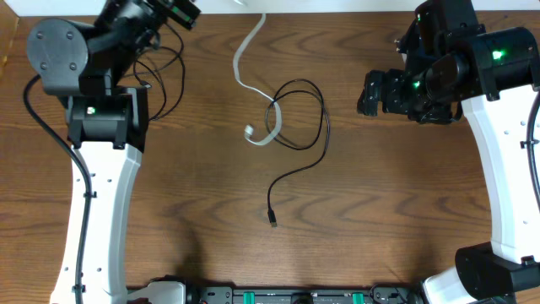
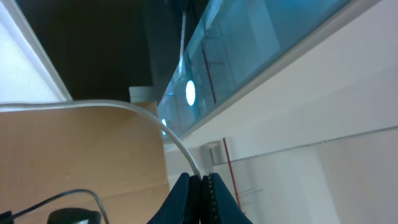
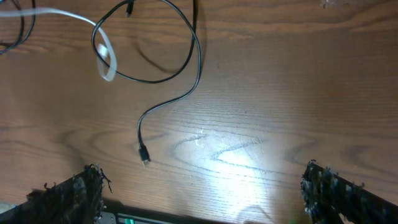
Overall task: Untangle cables
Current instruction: 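Lift the white cable up and pull it toward the top-left, then lower the white cable and move the left gripper back toward center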
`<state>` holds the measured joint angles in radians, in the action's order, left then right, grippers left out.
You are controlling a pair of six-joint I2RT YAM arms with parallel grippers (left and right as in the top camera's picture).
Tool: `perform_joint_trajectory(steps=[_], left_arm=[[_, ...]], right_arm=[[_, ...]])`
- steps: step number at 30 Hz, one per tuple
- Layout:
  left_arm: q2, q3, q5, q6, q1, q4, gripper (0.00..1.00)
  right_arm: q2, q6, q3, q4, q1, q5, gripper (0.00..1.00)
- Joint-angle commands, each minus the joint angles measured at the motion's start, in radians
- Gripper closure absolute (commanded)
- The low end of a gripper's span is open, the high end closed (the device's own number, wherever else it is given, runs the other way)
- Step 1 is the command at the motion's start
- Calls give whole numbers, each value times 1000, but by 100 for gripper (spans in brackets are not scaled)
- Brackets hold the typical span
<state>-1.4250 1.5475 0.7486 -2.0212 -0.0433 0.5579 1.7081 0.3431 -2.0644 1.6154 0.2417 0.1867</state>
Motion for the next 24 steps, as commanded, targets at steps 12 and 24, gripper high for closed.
perform_joint_trajectory(steps=[12,24], left_arm=[[2,210,82,46,-24,61,93],[2,222,174,286,24,-56,92]], right_arm=[[-10,-15,-2,1,8,-4,1],[-10,-15,-2,1,9,-4,1]])
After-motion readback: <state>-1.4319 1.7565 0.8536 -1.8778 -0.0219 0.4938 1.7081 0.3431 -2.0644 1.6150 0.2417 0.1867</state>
